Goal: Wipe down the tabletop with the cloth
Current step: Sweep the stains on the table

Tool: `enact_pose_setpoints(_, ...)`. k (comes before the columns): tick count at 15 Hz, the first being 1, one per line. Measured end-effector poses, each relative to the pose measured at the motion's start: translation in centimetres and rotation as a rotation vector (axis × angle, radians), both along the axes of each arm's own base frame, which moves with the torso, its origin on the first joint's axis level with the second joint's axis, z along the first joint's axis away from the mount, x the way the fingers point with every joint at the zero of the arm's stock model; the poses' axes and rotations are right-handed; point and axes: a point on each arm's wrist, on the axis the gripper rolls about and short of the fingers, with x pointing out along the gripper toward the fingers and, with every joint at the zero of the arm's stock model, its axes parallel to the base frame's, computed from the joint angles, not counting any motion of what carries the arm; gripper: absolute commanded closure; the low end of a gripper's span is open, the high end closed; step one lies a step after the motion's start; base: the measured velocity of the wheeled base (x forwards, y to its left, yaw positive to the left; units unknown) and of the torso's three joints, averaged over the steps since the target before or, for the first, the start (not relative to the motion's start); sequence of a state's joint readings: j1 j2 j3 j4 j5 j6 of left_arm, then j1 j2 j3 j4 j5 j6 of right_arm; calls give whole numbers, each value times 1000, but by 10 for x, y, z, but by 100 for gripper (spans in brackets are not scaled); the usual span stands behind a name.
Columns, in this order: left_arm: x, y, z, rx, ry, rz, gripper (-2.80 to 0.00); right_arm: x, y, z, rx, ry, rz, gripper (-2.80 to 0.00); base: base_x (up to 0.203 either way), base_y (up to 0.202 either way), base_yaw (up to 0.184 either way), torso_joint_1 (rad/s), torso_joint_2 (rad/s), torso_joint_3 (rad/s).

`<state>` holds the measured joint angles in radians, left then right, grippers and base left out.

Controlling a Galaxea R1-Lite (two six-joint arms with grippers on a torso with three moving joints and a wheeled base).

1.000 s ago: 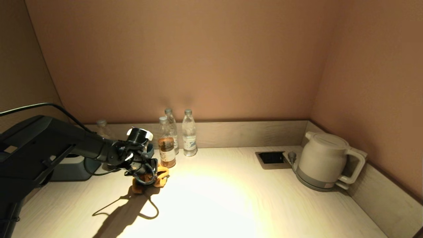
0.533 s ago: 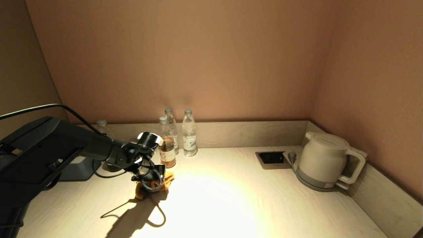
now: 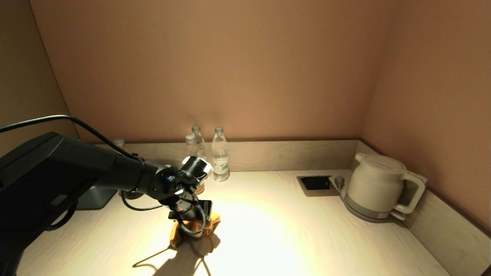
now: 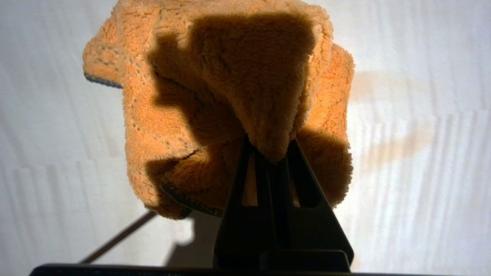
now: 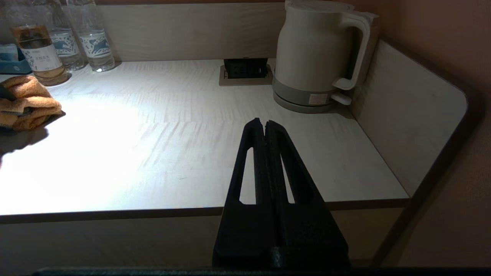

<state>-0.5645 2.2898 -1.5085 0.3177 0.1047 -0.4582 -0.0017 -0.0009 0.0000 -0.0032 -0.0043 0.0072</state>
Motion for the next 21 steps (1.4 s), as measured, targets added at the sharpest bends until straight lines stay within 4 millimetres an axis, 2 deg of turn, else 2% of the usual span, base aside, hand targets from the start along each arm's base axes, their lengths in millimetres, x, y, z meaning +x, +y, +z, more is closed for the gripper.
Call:
enact_pose_setpoints(2, -16, -13, 11, -11, 13, -32, 0, 0, 0, 0, 0, 1, 1, 0, 0, 0, 0, 0, 0, 0)
enact_pose_setpoints(7, -40, -30, 27, -48, 48, -71, 0, 0, 0, 0, 2, 1, 1, 0, 0, 0, 0, 0, 0, 0)
enact_pose_setpoints(11, -48, -36, 29, -52, 56, -86, 0, 0, 0, 0, 1, 0, 2, 0, 0, 0, 0, 0, 0, 0)
enact_pose_setpoints(21, -53, -58, -18, 30, 137, -59, 0, 0, 0, 0, 2, 0, 1, 0, 0, 0, 0, 0, 0, 0)
